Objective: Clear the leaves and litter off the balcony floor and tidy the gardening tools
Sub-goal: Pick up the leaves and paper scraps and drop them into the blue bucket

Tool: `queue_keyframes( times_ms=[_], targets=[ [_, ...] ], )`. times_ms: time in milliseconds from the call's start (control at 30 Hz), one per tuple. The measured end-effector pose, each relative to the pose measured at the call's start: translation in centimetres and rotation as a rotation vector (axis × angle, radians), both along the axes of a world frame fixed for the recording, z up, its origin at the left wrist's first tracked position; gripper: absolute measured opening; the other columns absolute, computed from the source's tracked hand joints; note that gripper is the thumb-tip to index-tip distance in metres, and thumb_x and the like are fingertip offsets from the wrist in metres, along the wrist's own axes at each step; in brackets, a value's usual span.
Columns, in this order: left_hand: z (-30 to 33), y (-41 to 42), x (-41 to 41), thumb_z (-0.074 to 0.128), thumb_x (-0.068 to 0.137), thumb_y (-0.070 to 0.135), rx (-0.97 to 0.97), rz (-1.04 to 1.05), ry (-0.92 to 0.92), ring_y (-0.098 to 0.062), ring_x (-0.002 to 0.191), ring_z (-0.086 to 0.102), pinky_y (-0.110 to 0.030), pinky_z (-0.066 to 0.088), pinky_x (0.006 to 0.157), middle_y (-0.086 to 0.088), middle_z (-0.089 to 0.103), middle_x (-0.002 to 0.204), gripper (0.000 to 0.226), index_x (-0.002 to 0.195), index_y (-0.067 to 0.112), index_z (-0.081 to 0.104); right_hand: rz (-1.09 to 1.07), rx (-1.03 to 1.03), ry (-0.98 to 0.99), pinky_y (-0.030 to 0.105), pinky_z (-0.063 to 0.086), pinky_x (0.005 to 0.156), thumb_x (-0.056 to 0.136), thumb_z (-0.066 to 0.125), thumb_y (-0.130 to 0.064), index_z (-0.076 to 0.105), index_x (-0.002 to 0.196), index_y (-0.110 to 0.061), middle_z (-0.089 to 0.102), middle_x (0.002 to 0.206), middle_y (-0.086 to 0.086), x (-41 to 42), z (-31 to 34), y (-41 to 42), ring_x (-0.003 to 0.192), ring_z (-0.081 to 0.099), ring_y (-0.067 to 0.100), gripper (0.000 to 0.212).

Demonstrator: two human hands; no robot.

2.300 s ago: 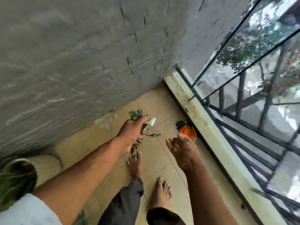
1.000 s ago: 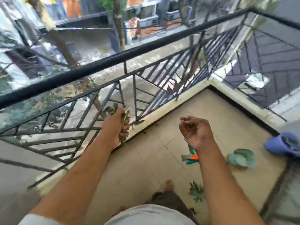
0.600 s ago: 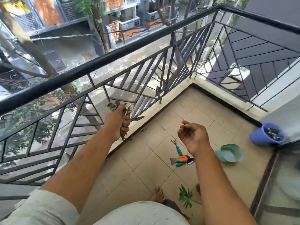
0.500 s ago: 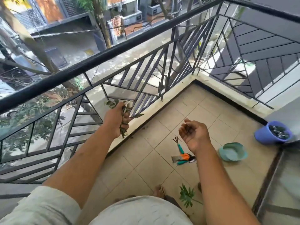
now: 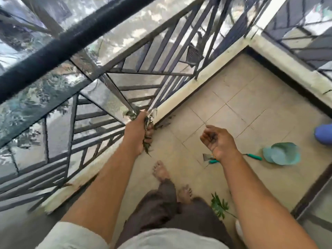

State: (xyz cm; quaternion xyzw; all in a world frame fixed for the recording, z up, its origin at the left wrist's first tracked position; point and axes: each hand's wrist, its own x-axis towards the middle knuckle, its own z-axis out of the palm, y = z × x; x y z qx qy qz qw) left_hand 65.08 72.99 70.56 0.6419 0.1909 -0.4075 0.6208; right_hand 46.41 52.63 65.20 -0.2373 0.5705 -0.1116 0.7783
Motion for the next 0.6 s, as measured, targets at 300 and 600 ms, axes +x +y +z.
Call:
queue_keyframes(
  times_ms=[300,600],
  targets=[
    [-15.0,-3.8,6.5,0.064,0.096,0.040,0.087,0.048,0.063,-0.013,0.049,0.034,-0.020,0.022,0.046,0.001,0.046,0.065,0.022,0.091,0.021,0.054,0.128,-0.082,0.128,0.037,0.064,0.081,0.089,0.061,0.008,0.069,0.108,-0.001,0.067,0.078,0.010,7.9,-15.7,-4.3,0.068,0.067,0.021,0.022],
    [-32.0,-7.7,5.1,0.061,0.100,0.044,0.063,0.226,0.226,-0.012,0.048,0.029,-0.021,0.019,0.041,0.002,0.038,0.064,0.034,0.074,0.024,0.051,0.412,-0.308,0.319,0.044,0.063,0.082,0.078,0.072,0.003,0.075,0.084,-0.012,0.073,0.079,0.009,14.4,-40.0,-11.3,0.074,0.069,0.024,0.016]
  ],
)
